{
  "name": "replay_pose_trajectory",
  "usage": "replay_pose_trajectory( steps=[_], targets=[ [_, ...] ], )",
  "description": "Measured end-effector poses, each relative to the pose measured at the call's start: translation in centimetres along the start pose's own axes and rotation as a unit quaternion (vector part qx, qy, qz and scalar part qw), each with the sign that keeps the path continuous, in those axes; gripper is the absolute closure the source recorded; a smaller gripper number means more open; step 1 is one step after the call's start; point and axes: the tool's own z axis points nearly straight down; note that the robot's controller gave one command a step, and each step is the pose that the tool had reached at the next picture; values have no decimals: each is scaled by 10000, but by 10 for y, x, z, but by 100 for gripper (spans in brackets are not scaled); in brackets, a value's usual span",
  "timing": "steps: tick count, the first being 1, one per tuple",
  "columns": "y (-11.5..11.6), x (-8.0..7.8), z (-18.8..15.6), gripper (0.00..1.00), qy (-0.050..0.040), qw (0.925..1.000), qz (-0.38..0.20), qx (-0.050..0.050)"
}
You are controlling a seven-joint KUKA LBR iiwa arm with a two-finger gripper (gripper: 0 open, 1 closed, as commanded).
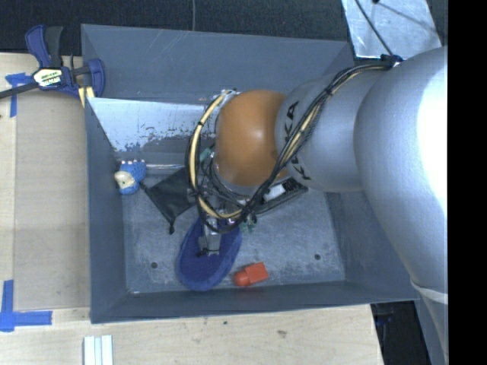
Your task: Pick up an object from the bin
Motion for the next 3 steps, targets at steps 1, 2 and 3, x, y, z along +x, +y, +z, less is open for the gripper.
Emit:
replay_pose_trajectory(
  steps=[1,2,3],
  targets=[
    [0,-3,-4,100,-49,10000,4,-2],
    [-12,11,-140,100,-75,10000,6,1],
    [-2,5,-40,100,4,9676,-2525,2]
  ],
)
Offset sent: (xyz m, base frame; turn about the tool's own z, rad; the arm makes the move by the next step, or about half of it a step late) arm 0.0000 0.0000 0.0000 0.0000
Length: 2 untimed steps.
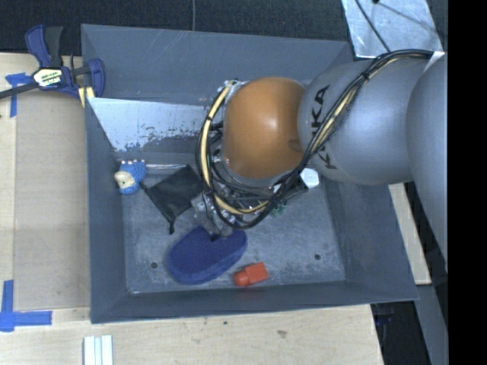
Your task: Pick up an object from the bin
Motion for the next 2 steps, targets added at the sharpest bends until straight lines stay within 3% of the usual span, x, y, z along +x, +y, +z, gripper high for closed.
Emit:
replay_pose_trajectory(
  steps=[1,2],
  targets=[
    [-19,2,-99,100,-74,10000,34,38],
    [-23,34,6,100,1,9760,-2180,-2]
  ],
)
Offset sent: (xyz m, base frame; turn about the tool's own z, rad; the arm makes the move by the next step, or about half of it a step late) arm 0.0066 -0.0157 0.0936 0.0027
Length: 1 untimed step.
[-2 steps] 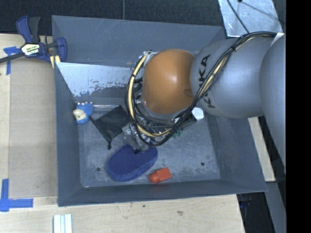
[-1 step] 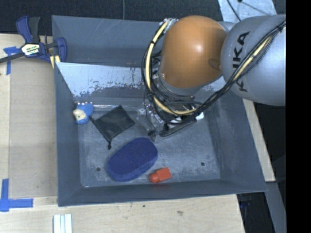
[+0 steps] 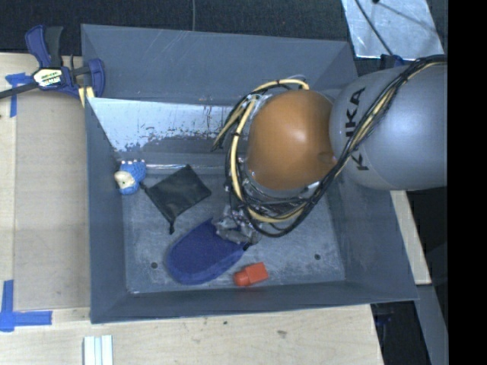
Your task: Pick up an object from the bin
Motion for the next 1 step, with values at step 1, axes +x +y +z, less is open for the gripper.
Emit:
replay_pose_trajectory(
  steps=[1],
  targets=[
    [-1,-1,-2,0,-14,10000,12,16]
  ],
)
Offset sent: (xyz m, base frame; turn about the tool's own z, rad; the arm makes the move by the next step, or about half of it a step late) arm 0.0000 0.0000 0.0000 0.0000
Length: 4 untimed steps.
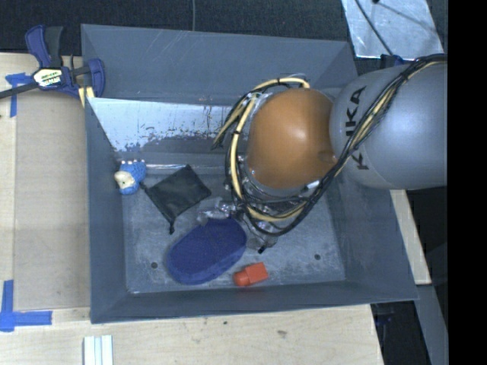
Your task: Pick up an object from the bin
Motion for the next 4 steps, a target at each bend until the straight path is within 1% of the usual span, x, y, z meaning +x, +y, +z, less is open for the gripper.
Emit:
replay_pose_trajectory(
  steps=[1,2,3,4],
  targets=[
    [-38,-12,50,0,2,9970,777,4],
    [-37,-71,48,0,-25,9820,1890,15],
    [-46,-93,49,0,-17,9784,2067,15],
    [-47,-92,48,100,-20,9781,2079,16]
  ],
)
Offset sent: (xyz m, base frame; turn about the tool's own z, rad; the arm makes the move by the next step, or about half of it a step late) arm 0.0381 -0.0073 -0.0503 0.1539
